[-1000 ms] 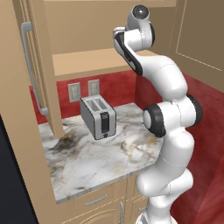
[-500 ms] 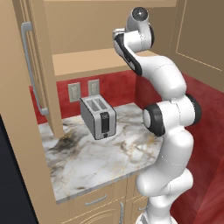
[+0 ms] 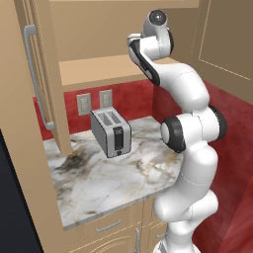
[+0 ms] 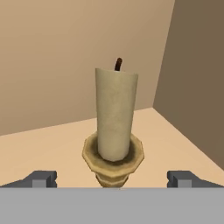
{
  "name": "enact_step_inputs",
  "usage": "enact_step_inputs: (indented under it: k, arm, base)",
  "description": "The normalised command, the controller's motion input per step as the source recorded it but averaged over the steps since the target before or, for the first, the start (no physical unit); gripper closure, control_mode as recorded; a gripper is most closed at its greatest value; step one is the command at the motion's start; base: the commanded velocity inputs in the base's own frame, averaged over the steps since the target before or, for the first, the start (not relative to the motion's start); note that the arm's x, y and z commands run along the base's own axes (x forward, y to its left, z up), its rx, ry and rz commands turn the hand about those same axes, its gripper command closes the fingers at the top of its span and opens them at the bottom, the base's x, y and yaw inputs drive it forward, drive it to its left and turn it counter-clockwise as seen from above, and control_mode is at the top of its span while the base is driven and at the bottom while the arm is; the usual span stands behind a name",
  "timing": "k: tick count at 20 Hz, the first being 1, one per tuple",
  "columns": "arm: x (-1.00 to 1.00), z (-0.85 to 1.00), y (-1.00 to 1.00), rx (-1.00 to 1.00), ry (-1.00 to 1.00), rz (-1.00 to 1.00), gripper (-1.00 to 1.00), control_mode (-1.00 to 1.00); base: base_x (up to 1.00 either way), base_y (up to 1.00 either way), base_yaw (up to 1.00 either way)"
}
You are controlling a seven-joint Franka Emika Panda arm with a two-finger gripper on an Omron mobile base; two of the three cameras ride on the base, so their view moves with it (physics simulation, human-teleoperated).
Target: Get the candle and the liquor from the cabinet and move them to the dining counter.
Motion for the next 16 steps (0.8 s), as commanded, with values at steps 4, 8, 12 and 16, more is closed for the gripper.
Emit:
enact_step_inputs:
  k: [4, 8, 12, 16]
  arm:
    - [0.07, -0.05, -0.02, 0.00, 0.00, 0.00, -1.00, -1.00]
    - [0.08, -0.06, 0.00, 0.00, 0.00, 0.00, -1.00, -1.00]
    - [0.06, -0.08, -0.02, 0.00, 0.00, 0.00, -1.00, -1.00]
    - [0.04, -0.09, -0.01, 0.00, 0.00, 0.00, 1.00, -1.00]
  base:
    - [0.00, 0.00, 0.00]
    - [0.00, 0.00, 0.00]
    - [0.00, 0.00, 0.00]
    - [0.00, 0.00, 0.00]
